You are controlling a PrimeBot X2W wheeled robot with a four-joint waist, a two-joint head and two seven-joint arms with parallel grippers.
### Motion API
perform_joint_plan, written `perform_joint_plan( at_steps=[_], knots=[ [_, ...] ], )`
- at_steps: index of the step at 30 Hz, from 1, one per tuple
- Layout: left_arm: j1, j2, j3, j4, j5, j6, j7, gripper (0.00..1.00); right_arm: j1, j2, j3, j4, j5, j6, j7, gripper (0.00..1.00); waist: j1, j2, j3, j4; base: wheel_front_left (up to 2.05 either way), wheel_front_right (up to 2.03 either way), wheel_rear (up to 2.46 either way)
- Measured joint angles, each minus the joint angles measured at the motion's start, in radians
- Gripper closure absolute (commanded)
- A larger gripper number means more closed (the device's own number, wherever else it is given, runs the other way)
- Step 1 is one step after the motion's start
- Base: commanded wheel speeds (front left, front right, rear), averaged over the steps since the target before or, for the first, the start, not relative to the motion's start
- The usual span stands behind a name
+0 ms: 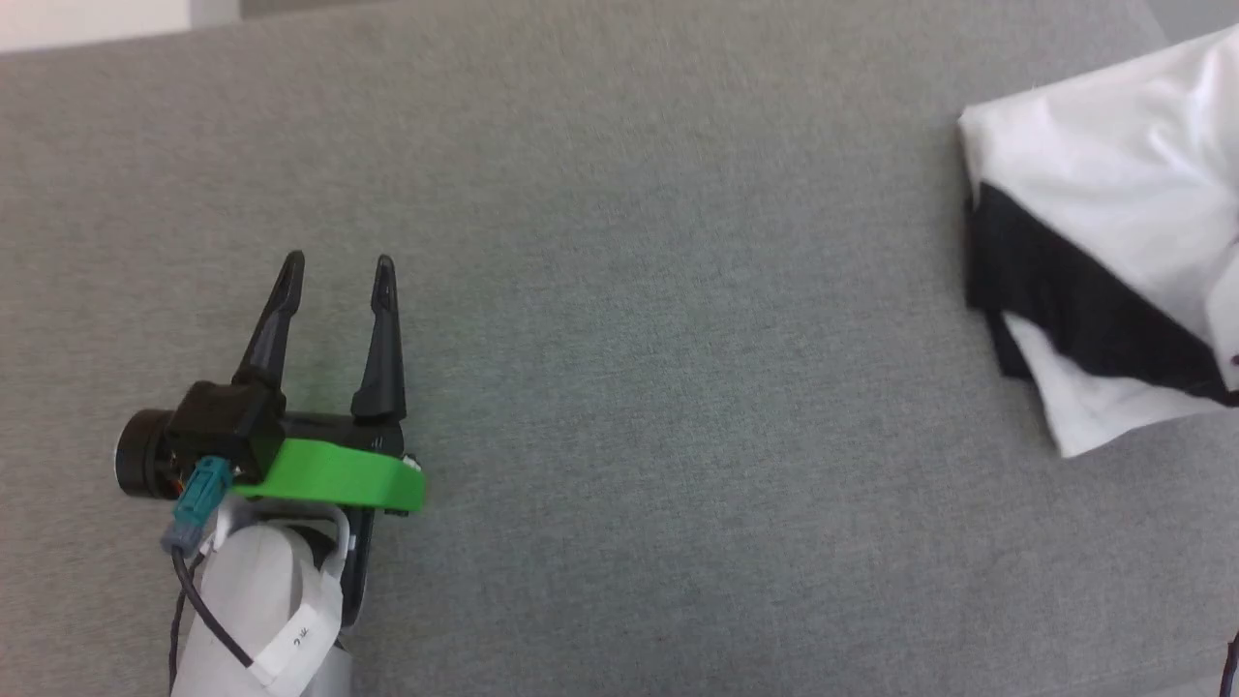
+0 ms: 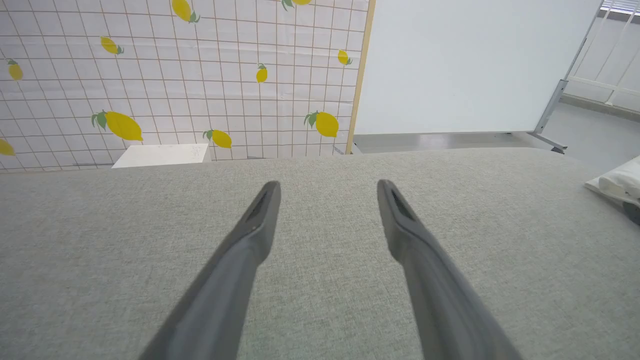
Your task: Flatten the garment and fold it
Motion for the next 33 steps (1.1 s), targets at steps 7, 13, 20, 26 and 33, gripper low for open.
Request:
perform_joint_plan(
  at_steps=[7,13,20,26,33],
  knots=[
    [-0.023,0.017,-0.011,0.006,0.013,-0.006,0.000,0.00,-0.061,0.026,-0.099,0.099,-0.069,0.000,-0.081,1.00,0.0000,0.0000,0.083,-0.011,0.00,0.00,0.00],
    [-0.027,0.021,-0.016,0.007,0.013,-0.007,0.000,0.00,-0.109,0.026,-0.153,0.162,-0.123,0.000,-0.132,1.00,-0.0001,0.0000,0.111,0.013,0.00,0.00,0.00],
    [-0.026,0.024,-0.016,0.030,0.011,-0.007,0.000,0.00,-0.132,0.069,-0.236,0.210,-0.165,0.000,-0.159,0.00,0.0000,0.0000,0.092,0.030,0.00,0.00,0.00],
    [-0.009,0.010,-0.021,0.060,0.000,-0.006,0.000,0.00,-0.104,0.096,-0.279,0.240,-0.156,0.000,-0.230,0.00,-0.0001,0.0000,0.020,0.033,0.00,0.00,0.00],
    [0.076,-0.007,-0.016,0.095,-0.019,0.005,0.000,0.00,0.009,0.186,-0.273,0.179,-0.021,0.000,-0.366,0.00,-0.0001,0.0000,-0.104,0.045,0.00,0.00,0.00]
  ],
)
